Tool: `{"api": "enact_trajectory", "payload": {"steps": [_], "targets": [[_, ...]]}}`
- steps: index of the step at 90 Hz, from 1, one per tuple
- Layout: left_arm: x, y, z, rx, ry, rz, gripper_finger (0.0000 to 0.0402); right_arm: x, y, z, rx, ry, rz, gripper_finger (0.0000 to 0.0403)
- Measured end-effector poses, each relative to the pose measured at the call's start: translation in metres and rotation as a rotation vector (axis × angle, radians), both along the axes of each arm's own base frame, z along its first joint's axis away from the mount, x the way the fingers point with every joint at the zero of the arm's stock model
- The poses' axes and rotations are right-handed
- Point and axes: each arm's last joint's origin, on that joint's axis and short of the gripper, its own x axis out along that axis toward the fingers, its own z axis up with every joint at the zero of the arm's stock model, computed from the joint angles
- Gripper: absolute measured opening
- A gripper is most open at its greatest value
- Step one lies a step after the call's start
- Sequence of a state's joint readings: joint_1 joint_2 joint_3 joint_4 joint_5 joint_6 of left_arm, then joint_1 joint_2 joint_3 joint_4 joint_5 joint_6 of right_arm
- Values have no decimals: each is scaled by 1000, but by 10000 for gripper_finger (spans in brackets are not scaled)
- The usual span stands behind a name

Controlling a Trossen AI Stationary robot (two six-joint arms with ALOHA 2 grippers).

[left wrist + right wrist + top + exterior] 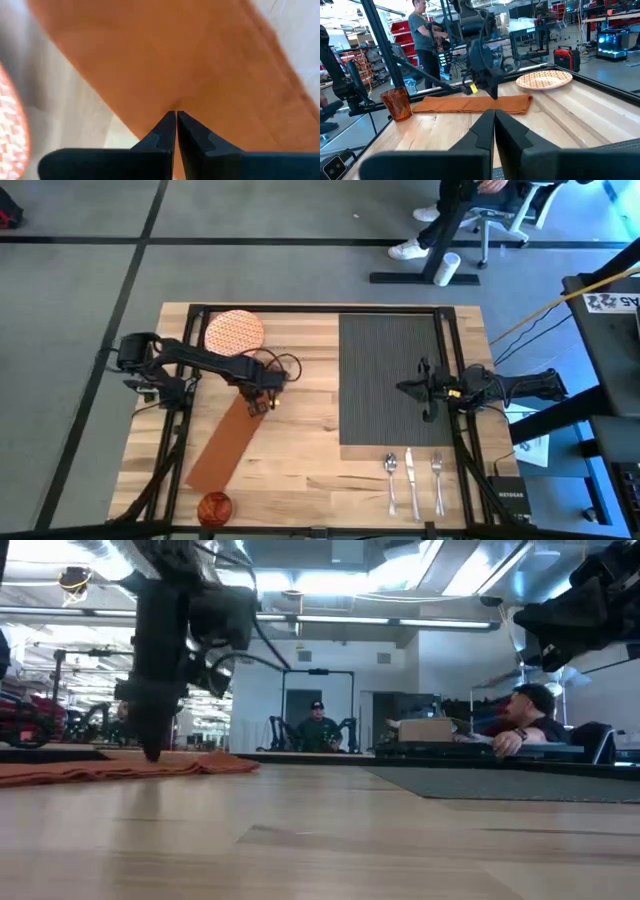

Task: Set table place
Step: Fold the orange table napkin

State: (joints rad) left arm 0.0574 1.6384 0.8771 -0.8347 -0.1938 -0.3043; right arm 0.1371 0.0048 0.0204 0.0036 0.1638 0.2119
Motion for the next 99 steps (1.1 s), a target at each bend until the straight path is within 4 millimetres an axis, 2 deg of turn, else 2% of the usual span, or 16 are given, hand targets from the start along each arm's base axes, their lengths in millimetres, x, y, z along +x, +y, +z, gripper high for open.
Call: {"api": "enact_trajectory", "payload": {"steps": [12,23,42,61,70,80,99], "targets": [[14,0,-13,-14,-54,-37,0,0,0,0,-1,1,1,0],[28,10,-18,-10,-149,-71,0,0,0,0,0,0,1,0],[38,47,-18,18,-302,6,0,0,0,0,0,0,1,0],[38,86,-12,88,-414,65,0,0,0,0,0,0,1,0],[36,97,-1,102,-402,75,0,0,0,0,0,0,0,0],[39,99,25,114,-397,33,0,0,0,0,0,0,0,0],[30,76,63,63,-302,-11,0,0,0,0,0,0,0,0]]}}
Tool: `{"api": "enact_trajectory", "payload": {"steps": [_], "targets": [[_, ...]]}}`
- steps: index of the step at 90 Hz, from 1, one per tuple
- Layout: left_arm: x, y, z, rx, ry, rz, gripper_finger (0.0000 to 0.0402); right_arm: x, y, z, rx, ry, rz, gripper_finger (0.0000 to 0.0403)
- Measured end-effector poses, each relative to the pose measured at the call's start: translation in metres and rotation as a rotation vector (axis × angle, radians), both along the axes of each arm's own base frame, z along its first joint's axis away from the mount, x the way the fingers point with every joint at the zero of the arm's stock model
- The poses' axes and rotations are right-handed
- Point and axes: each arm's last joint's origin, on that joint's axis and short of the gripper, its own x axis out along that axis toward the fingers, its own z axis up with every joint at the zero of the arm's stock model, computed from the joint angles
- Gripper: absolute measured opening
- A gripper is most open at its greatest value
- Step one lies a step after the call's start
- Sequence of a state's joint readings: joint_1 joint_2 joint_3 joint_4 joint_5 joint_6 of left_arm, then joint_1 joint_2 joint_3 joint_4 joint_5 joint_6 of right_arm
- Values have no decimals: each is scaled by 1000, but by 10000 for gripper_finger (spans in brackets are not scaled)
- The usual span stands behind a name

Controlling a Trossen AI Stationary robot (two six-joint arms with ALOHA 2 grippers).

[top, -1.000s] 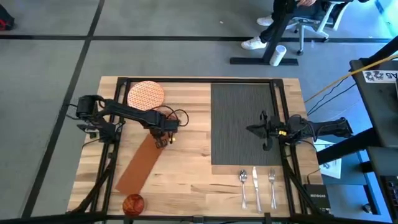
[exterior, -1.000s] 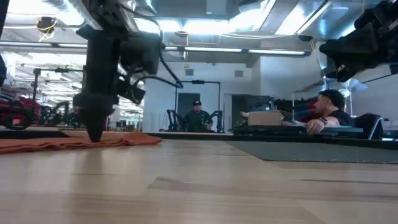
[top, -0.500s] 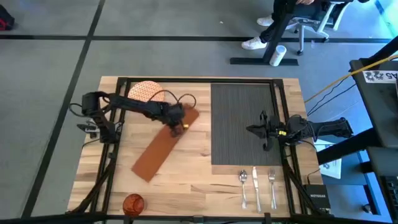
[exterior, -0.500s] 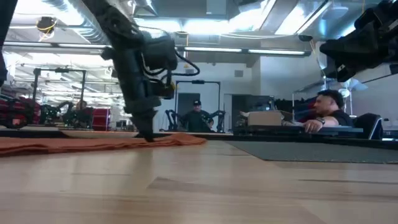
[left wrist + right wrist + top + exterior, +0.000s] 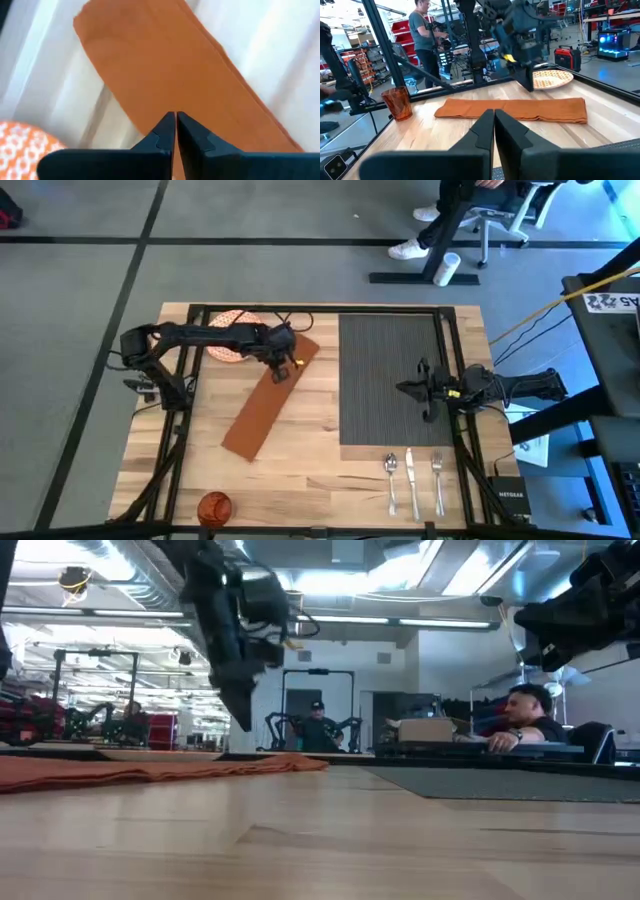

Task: Set table place
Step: Fold the orange table napkin

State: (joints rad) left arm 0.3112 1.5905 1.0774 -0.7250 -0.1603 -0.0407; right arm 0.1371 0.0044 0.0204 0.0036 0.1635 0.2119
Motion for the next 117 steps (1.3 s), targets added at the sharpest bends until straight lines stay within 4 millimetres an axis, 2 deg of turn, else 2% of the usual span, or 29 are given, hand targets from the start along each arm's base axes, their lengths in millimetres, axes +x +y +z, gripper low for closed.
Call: {"api": "enact_trajectory", "payload": {"steps": [10,27,47,73,89,117], "targets": [[-16,-17,1,-63,134,28,0,0,0,0,0,1,0,0],[-43,-38,-17,-126,371,116,0,0,0,0,0,1,0,0],[-63,-59,-47,-155,461,203,0,0,1,0,0,3,20,0],[-85,-85,-69,-229,547,291,0,0,1,-1,17,6,43,0],[-88,-100,-78,-308,528,315,0,0,1,-1,18,6,43,0],[-80,-121,-78,-405,461,335,0,0,1,-1,18,6,43,0]]}}
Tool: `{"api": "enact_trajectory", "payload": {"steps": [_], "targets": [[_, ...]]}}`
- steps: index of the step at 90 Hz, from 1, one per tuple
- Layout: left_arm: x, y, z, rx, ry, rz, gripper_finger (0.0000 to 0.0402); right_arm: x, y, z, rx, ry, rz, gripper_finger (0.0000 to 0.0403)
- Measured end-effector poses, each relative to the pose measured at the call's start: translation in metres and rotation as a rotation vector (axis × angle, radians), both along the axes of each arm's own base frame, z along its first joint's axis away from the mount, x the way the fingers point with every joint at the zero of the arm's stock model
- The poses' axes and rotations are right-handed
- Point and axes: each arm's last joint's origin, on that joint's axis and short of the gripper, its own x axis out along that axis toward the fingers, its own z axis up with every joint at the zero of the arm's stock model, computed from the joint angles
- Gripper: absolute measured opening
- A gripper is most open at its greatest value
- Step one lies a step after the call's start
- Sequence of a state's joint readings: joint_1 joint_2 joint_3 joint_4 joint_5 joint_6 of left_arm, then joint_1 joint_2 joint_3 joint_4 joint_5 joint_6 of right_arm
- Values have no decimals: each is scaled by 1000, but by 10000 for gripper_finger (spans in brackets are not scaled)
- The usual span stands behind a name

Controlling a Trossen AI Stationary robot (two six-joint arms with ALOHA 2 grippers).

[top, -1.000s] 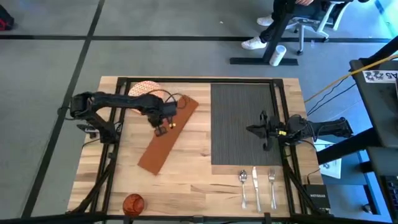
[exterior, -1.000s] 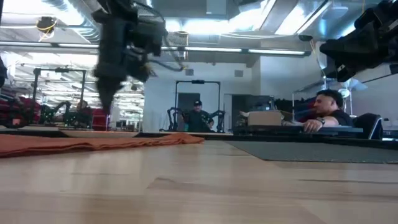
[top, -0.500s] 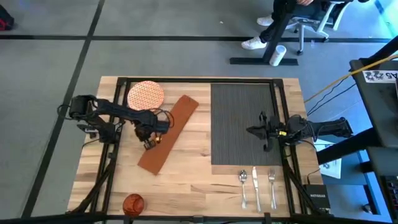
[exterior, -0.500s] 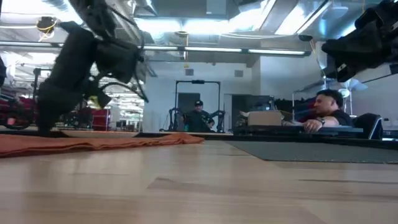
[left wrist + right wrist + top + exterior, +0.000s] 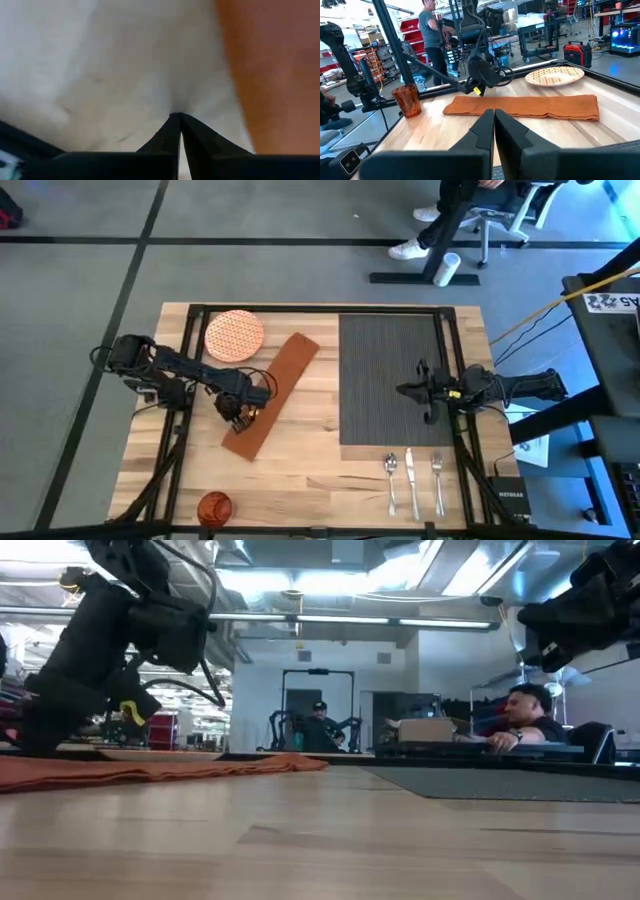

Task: Set table place
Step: Fold the orange table napkin

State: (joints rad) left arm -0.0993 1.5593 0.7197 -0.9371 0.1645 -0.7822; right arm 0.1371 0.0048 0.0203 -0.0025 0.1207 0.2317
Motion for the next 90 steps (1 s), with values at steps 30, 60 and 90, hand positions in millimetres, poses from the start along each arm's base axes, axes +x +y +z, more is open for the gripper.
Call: {"api": "enact_trajectory", "payload": {"steps": [30,60,90], "targets": [[14,-11,-2,-106,-131,34,0,0,0,0,7,0,1,0],[31,-14,-1,-132,-302,51,0,0,0,0,29,0,2,0],[51,-10,-9,-159,-442,71,0,0,0,0,29,0,3,0]]}}
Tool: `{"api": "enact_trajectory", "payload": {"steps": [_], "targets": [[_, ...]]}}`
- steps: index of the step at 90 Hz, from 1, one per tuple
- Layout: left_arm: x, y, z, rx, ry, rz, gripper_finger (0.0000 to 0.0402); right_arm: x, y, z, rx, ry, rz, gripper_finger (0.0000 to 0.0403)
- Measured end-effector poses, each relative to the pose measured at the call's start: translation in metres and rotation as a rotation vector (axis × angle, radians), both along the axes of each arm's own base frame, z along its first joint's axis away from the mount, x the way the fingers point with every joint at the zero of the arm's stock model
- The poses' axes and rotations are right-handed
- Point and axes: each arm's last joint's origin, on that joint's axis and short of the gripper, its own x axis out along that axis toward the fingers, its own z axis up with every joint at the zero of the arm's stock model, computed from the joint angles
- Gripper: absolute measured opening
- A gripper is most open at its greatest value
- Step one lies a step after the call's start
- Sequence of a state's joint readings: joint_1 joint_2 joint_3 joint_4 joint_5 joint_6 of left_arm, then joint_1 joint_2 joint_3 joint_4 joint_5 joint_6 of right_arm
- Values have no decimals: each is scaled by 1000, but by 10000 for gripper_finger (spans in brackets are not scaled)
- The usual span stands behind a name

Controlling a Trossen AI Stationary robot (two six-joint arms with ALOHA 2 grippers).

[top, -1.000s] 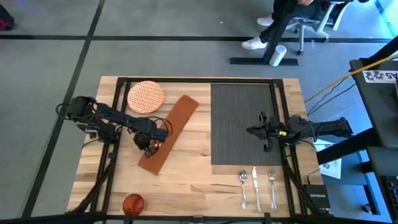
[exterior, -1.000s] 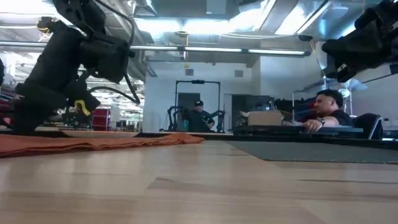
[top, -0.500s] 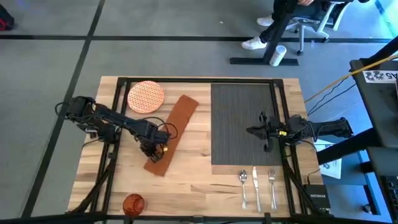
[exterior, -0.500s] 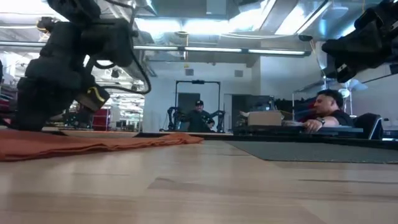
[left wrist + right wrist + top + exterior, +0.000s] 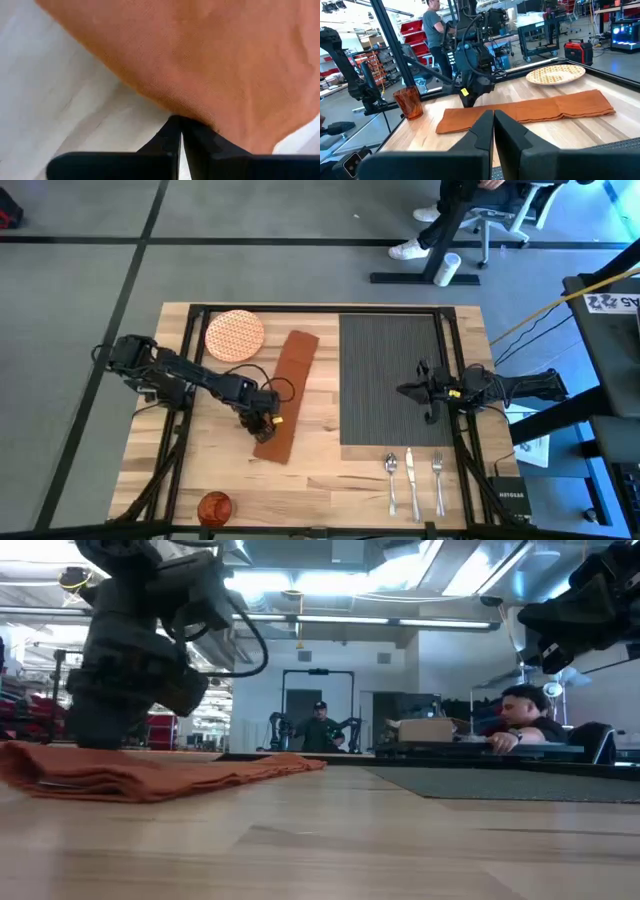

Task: Set table place
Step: Fold the orange table napkin

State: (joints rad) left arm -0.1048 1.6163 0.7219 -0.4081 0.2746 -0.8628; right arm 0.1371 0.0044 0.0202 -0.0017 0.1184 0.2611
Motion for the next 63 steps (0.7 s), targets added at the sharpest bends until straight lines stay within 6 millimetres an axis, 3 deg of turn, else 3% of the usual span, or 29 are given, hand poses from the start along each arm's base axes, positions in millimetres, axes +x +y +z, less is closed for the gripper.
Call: {"api": "enact_trajectory", "payload": {"steps": [46,63], "targets": [[35,1,-1,25,-320,39,0,0,0,0,0,1,9,0],[49,-1,-2,48,-349,-54,0,0,1,0,6,-3,25,0]]}}
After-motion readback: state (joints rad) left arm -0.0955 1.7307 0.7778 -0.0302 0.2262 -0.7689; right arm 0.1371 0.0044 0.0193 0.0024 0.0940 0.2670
